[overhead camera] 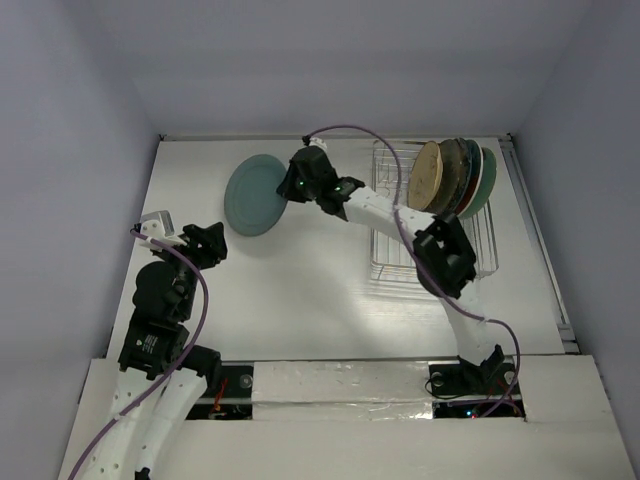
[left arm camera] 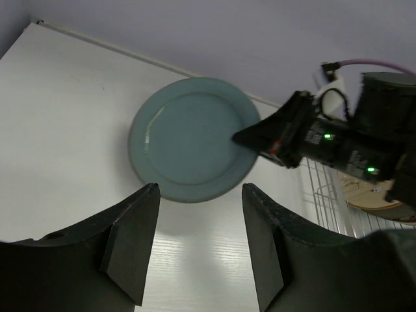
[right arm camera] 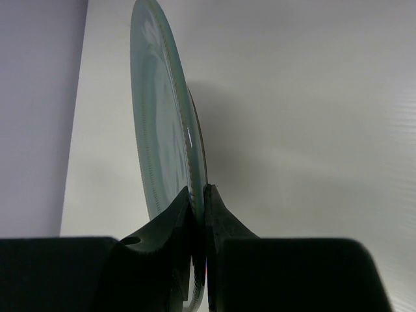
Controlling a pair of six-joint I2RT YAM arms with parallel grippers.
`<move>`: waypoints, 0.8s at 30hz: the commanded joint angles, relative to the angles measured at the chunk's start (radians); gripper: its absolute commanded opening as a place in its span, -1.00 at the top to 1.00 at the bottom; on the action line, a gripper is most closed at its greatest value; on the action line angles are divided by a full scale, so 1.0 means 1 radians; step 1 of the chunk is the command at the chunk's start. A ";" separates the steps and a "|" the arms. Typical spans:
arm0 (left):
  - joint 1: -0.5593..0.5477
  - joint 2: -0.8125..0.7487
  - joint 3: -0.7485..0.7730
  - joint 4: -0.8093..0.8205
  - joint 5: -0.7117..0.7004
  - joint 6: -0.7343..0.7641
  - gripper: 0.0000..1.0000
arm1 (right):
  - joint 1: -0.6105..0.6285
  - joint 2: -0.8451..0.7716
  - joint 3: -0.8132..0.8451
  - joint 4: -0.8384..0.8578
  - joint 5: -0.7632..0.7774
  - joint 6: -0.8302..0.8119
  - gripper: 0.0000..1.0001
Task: Unload the plates from the dish rack
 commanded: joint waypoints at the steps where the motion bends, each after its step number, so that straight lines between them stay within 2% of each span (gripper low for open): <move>1: -0.004 -0.011 -0.010 0.040 0.003 -0.002 -0.01 | 0.023 0.028 0.213 0.214 -0.081 0.199 1.00; 7: -0.004 -0.017 -0.012 0.040 0.003 -0.003 -0.01 | 0.064 0.219 0.296 0.227 -0.144 0.306 1.00; 10: -0.004 -0.018 -0.010 0.040 0.003 -0.002 -0.01 | 0.075 0.254 0.245 0.246 -0.144 0.351 0.97; 12: -0.004 -0.020 -0.012 0.041 0.003 -0.003 -0.01 | 0.084 0.277 0.229 0.259 -0.152 0.362 0.78; 13: -0.004 -0.020 -0.012 0.043 0.003 -0.003 -0.01 | 0.084 0.289 0.237 0.239 -0.161 0.360 0.58; 14: -0.004 -0.020 -0.010 0.043 0.003 -0.003 -0.01 | 0.084 0.300 0.259 0.224 -0.164 0.356 0.50; 15: -0.004 -0.020 -0.010 0.043 0.003 -0.003 -0.01 | 0.084 0.308 0.260 0.216 -0.173 0.354 0.31; 18: -0.004 -0.020 -0.012 0.041 0.003 -0.003 -0.01 | 0.084 0.307 0.205 0.228 -0.185 0.353 0.05; 24: -0.004 -0.015 -0.012 0.044 0.003 -0.005 -0.01 | 0.084 0.162 -0.025 0.309 -0.083 0.320 0.00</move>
